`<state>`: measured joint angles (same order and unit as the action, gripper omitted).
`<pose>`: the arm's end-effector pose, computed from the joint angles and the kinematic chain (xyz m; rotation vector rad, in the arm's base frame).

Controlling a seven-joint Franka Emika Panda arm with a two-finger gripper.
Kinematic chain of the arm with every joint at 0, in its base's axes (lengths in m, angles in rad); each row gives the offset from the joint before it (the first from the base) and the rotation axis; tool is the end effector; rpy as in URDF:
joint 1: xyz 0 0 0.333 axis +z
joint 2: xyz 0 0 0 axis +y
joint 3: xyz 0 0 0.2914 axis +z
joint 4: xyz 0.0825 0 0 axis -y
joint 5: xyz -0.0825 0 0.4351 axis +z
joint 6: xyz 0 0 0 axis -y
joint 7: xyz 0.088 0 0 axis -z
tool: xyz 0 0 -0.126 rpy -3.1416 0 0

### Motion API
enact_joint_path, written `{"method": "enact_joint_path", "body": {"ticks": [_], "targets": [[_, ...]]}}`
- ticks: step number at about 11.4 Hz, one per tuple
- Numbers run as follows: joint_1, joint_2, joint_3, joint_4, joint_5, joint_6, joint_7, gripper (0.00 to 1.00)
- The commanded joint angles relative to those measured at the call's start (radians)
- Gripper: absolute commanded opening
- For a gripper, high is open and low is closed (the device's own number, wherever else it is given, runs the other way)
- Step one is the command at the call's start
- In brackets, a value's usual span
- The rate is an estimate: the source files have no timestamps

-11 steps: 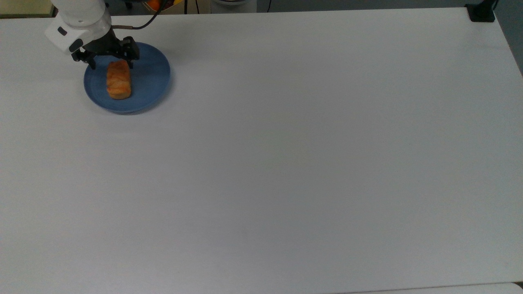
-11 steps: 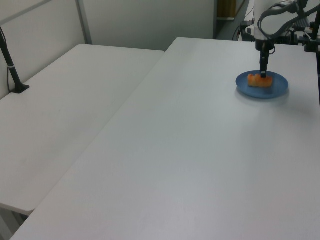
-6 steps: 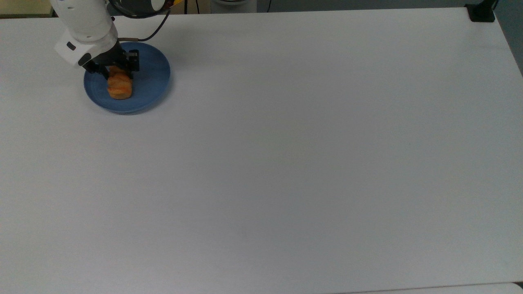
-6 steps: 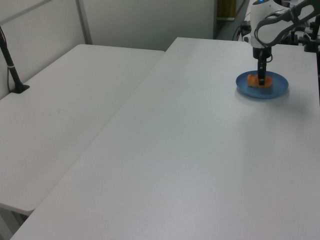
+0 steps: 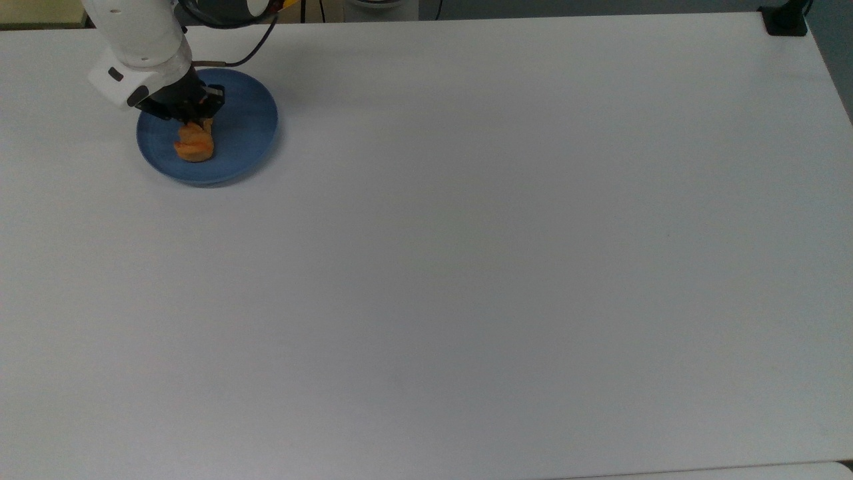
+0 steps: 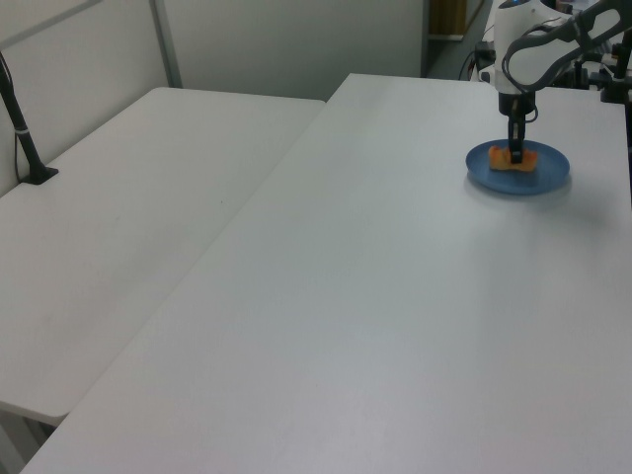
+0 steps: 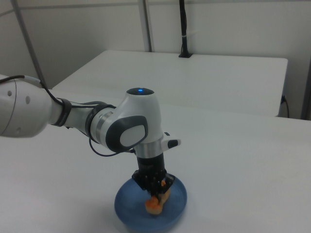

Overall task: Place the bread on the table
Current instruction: 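Close the gripper on the bread roll and lift it off the plate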

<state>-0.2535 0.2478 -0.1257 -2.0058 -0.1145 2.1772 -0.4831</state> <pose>0.5733 -0.2351 0.2540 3.0446 0.2677 -0.1830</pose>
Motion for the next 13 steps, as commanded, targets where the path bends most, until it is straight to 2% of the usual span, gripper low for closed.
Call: {"method": "enact_joint_path", "body": {"ticks": [1, 4, 8, 10, 13], "targets": [[0.008, -0.07, 0.003, -0.002, 0.018, -0.089, 0.0, 0.1], [0.014, -0.139, 0.012, 0.036, 0.018, -0.196, 0.052, 0.1], [0.12, -0.226, 0.018, 0.036, 0.018, -0.241, 0.176, 0.1], [0.143, -0.24, 0.064, 0.047, 0.018, -0.24, 0.242, 0.1], [0.145, -0.251, 0.18, 0.044, 0.018, -0.241, 0.346, 0.1]]}}
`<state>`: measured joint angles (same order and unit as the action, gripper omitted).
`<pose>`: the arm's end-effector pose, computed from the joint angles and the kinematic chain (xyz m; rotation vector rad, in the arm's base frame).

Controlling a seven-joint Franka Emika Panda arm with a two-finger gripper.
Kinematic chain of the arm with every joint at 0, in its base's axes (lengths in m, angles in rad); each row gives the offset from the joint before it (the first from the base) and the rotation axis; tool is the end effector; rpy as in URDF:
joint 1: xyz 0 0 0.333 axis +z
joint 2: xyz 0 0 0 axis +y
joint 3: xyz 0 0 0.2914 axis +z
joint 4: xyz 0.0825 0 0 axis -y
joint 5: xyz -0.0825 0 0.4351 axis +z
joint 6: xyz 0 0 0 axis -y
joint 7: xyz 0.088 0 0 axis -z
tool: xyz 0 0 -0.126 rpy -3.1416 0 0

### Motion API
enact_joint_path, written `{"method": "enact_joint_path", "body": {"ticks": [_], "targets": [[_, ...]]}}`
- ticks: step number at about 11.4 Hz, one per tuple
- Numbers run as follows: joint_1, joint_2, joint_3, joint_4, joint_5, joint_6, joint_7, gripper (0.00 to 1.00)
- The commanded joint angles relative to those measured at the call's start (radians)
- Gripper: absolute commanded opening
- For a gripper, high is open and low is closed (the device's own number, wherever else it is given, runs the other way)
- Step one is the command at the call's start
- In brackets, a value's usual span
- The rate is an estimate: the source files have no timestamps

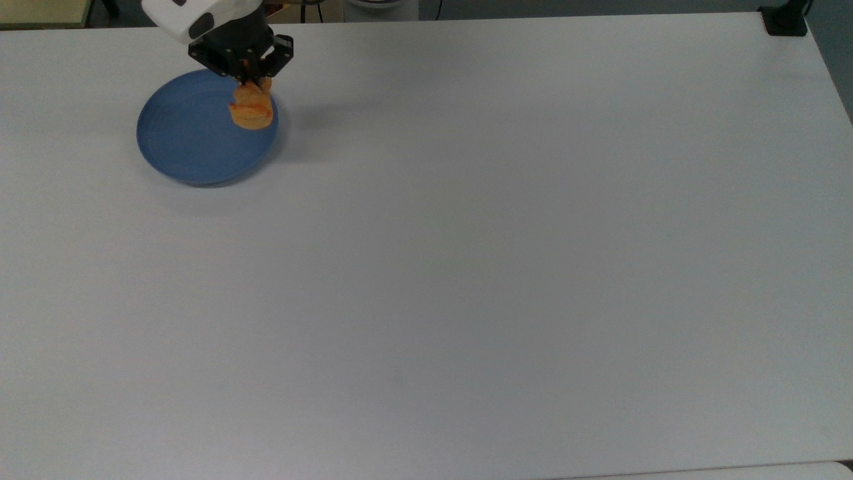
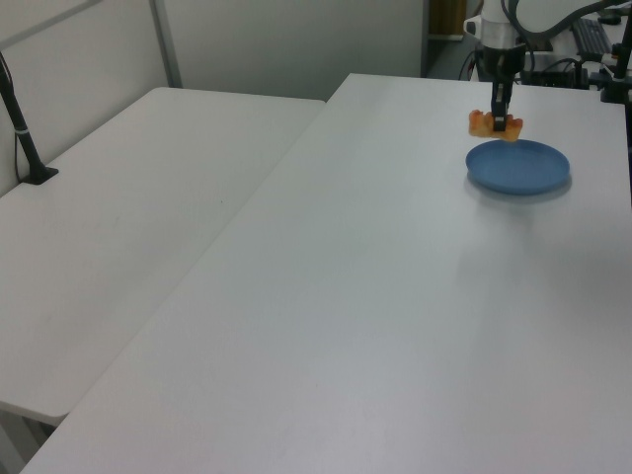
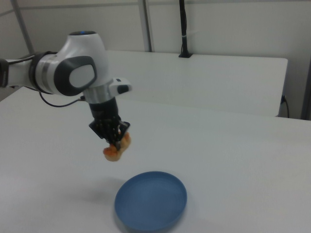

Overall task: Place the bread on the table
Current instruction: 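Carry the bread roll away from the plate across the table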

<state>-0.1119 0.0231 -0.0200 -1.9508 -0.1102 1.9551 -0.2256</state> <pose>0.6011 -0.0890 0.4005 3.0368 0.2068 -0.0558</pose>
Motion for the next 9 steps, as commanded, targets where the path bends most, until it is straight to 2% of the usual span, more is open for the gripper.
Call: {"method": "enact_joint_path", "body": {"ticks": [1, 5, 8, 9], "targets": [[0.003, -0.026, 0.122, -0.017, 0.014, -0.019, 0.138, 0.1], [0.005, -0.025, 0.294, -0.056, 0.015, -0.013, 0.287, 0.1], [0.009, -0.067, 0.36, -0.133, 0.03, -0.004, 0.311, 0.1], [0.047, -0.103, 0.361, -0.181, 0.05, 0.004, 0.312, 0.1]]}}
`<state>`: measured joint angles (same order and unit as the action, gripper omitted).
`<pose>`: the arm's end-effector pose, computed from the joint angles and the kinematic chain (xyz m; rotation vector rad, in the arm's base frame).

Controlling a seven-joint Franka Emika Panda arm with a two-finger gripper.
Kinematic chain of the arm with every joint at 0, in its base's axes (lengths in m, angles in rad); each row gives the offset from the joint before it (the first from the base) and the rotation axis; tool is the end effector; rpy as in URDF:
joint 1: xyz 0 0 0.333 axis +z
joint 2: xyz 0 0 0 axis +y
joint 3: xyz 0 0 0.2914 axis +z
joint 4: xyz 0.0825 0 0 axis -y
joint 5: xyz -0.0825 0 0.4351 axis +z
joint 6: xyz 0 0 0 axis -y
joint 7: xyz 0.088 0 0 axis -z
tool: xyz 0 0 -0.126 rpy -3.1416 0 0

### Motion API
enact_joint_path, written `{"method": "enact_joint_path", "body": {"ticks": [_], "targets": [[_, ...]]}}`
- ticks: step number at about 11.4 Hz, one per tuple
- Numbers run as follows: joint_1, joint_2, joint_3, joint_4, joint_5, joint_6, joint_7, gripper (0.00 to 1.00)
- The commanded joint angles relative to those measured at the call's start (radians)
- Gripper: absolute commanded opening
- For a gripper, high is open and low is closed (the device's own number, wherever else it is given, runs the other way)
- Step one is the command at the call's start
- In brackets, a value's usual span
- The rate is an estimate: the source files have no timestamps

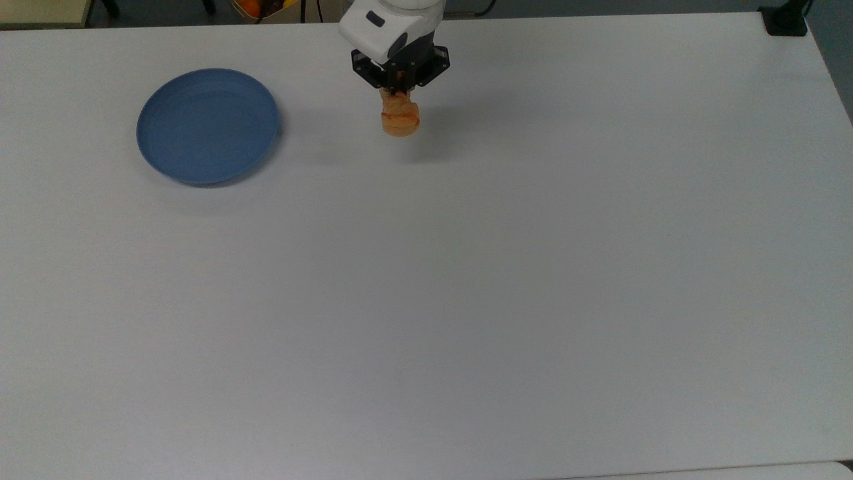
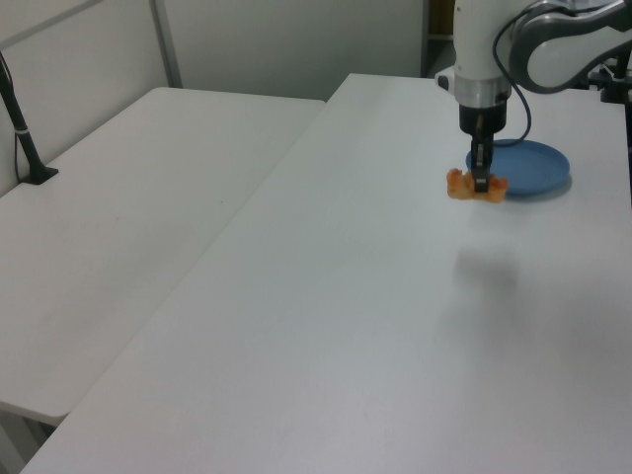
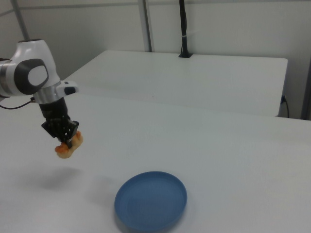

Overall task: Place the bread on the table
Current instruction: 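Carry the bread roll away from the plate across the table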

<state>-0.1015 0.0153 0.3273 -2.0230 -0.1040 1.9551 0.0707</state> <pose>0.5770 0.1234 0.3686 3.0239 0.3007 -0.1035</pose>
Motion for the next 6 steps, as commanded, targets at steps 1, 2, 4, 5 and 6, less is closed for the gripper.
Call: {"method": "enact_joint_path", "body": {"ticks": [1, 2, 4, 5, 6], "targets": [[0.058, -0.122, 0.013, -0.152, 0.056, 0.018, 0.015, 0.1], [0.089, -0.138, 0.013, -0.187, 0.067, 0.021, 0.017, 0.1], [0.149, -0.13, 0.013, -0.253, 0.073, 0.088, 0.059, 0.1], [0.172, -0.12, 0.013, -0.287, 0.073, 0.15, 0.078, 0.1], [0.189, -0.104, 0.013, -0.321, 0.073, 0.206, 0.092, 0.1]]}}
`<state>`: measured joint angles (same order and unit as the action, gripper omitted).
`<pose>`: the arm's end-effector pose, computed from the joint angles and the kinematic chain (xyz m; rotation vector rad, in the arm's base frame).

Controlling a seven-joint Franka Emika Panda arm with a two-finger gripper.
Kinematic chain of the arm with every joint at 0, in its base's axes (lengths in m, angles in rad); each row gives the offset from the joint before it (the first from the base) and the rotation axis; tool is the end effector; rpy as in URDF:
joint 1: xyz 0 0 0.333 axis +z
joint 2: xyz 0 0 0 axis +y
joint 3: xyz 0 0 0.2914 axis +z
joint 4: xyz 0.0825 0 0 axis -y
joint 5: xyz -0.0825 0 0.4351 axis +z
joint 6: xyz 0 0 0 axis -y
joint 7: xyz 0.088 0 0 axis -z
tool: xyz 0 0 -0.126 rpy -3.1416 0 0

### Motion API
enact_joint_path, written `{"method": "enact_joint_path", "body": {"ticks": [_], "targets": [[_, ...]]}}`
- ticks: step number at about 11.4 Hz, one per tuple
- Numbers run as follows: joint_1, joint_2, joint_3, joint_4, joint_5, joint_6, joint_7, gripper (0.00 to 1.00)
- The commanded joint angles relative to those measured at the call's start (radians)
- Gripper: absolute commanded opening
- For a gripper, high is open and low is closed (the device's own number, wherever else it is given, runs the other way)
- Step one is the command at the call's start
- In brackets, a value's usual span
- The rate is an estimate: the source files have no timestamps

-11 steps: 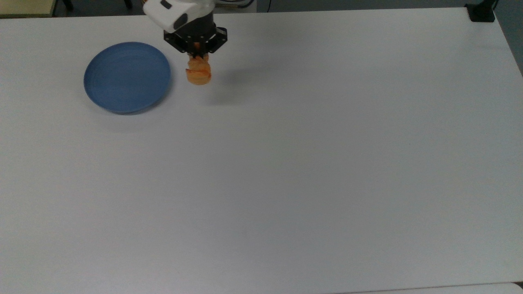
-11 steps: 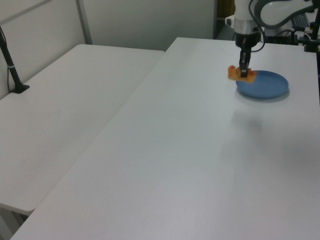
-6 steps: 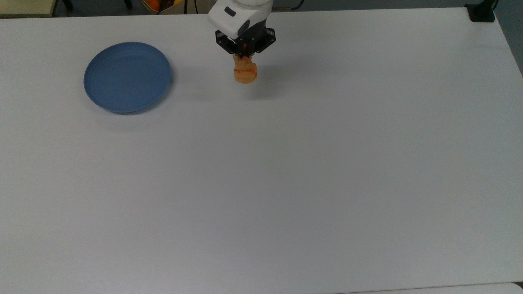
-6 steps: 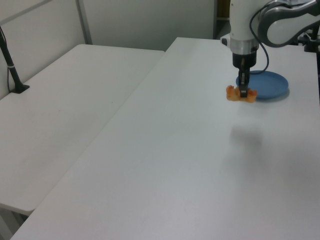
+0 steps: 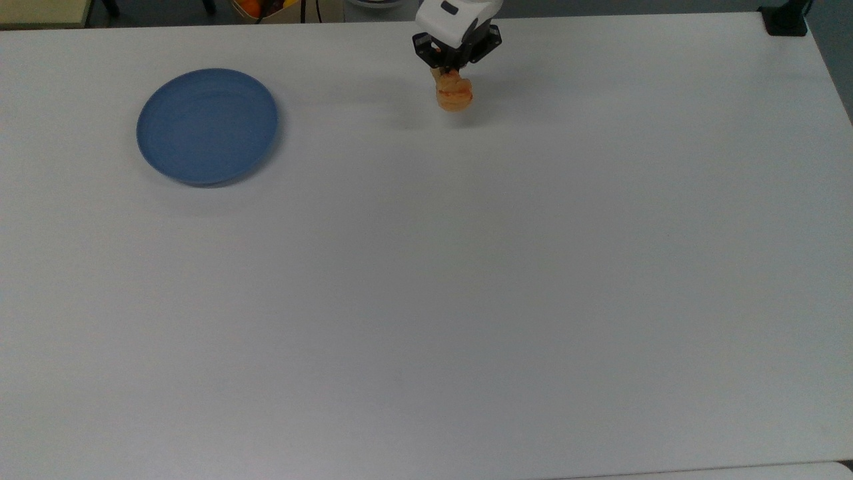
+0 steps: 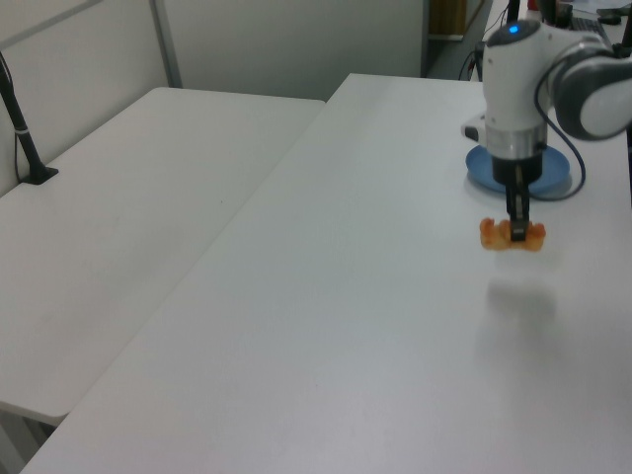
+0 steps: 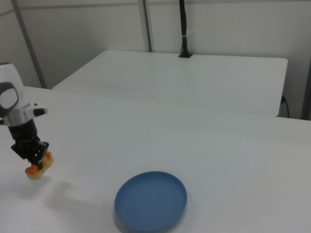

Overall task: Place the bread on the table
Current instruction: 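Carry the bread roll away from the plate across the table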

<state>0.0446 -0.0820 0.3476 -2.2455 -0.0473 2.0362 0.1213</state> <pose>0.4976 0.2010 0.3170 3.0047 0.4418 -0.1685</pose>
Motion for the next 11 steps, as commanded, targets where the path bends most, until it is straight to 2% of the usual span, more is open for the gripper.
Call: {"method": "enact_joint_path", "body": {"ticks": [1, 4, 8, 11], "targets": [[0.058, 0.005, -0.007, -0.121, 0.017, 0.171, 0.05, 0.11], [0.112, 0.065, -0.007, -0.126, 0.017, 0.242, 0.162, 0.12], [0.118, 0.081, -0.006, -0.12, 0.017, 0.242, 0.213, 0.14], [0.139, 0.091, -0.007, -0.118, 0.017, 0.242, 0.241, 0.22]]}}
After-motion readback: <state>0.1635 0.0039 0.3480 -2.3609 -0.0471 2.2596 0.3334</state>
